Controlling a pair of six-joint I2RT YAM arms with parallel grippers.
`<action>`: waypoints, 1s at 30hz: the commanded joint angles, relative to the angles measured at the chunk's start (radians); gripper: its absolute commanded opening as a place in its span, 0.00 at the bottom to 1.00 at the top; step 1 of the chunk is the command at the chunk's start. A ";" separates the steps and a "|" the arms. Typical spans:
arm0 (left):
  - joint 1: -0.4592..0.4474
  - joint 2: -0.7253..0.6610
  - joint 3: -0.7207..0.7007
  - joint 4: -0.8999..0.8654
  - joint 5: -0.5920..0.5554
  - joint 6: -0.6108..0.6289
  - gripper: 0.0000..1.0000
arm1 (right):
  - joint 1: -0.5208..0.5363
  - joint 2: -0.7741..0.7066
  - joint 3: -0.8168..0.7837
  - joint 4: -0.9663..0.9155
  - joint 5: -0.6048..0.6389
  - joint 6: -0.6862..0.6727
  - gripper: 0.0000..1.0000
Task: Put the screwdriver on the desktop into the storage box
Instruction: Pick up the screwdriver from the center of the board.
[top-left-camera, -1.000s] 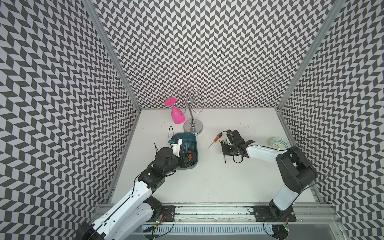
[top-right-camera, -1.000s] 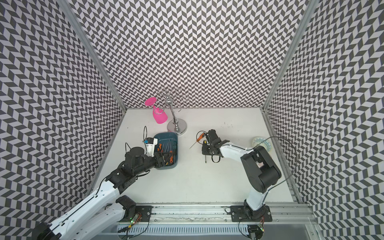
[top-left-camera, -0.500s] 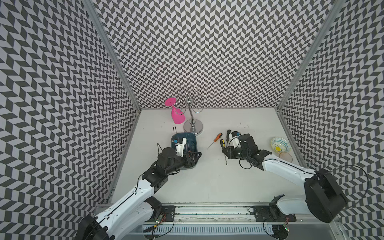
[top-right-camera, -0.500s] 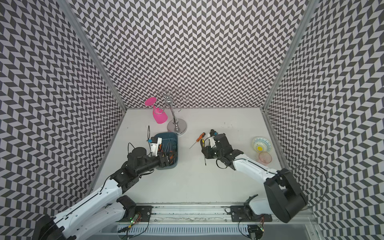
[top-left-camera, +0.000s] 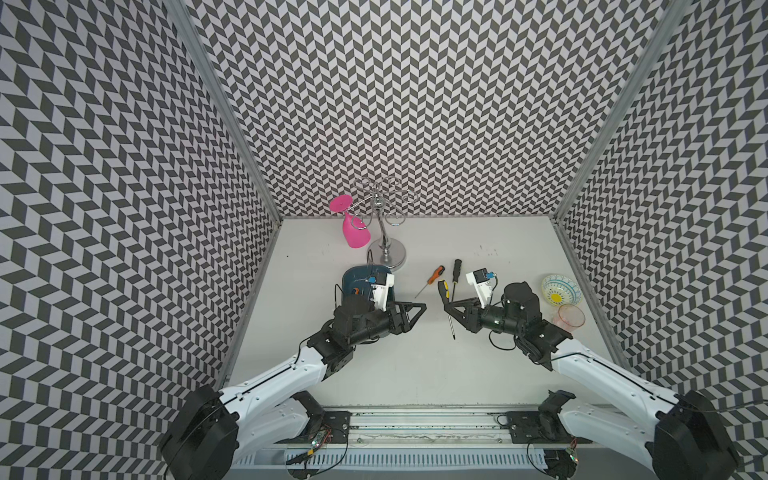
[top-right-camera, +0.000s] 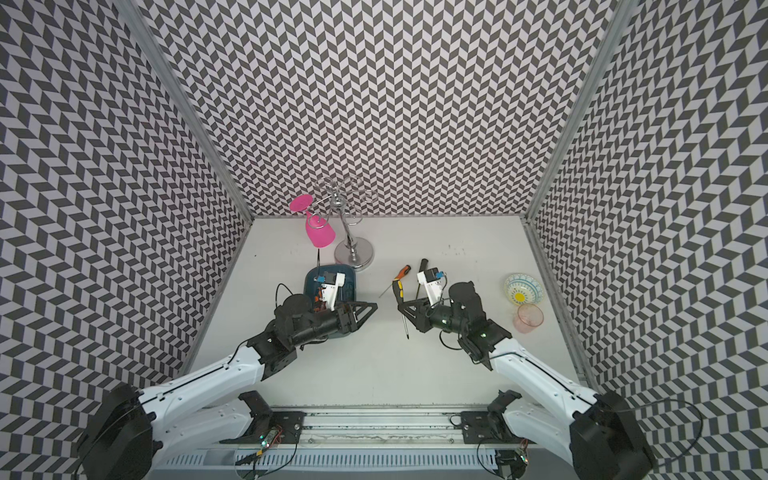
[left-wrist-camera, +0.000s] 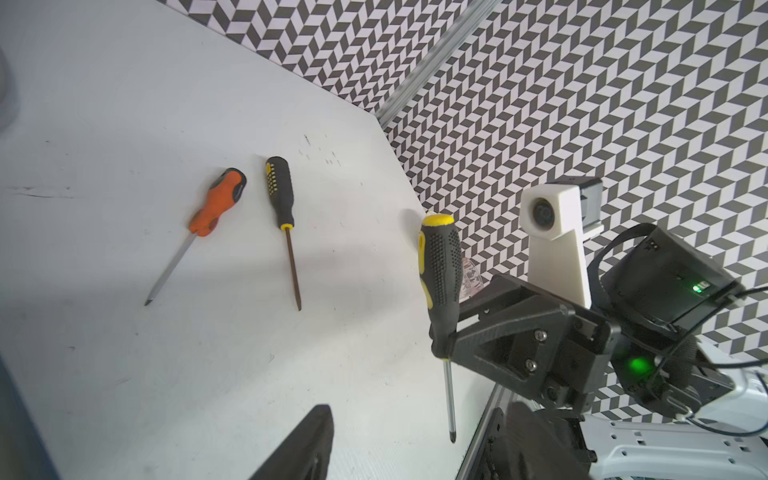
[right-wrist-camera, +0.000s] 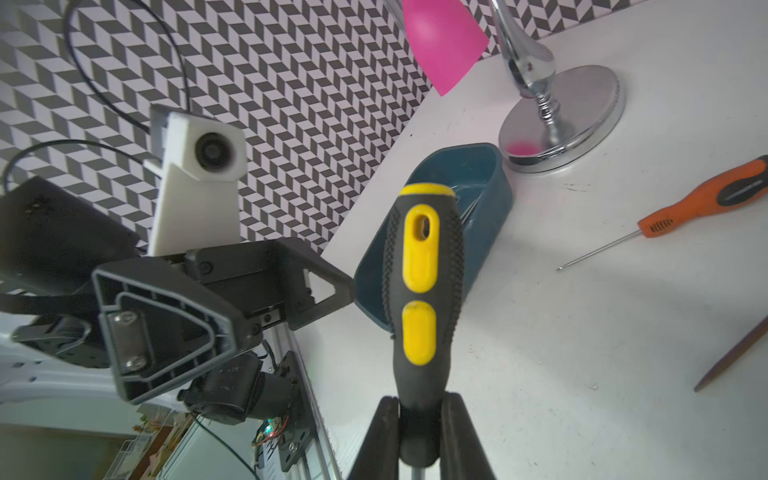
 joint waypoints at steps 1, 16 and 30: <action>-0.029 0.053 0.039 0.129 0.020 0.003 0.67 | 0.010 -0.031 -0.026 0.128 -0.079 0.030 0.16; -0.097 0.181 0.102 0.231 0.015 0.021 0.51 | 0.017 -0.094 -0.102 0.239 -0.146 0.085 0.16; -0.128 0.247 0.140 0.263 0.042 0.019 0.30 | 0.018 -0.083 -0.110 0.283 -0.171 0.107 0.16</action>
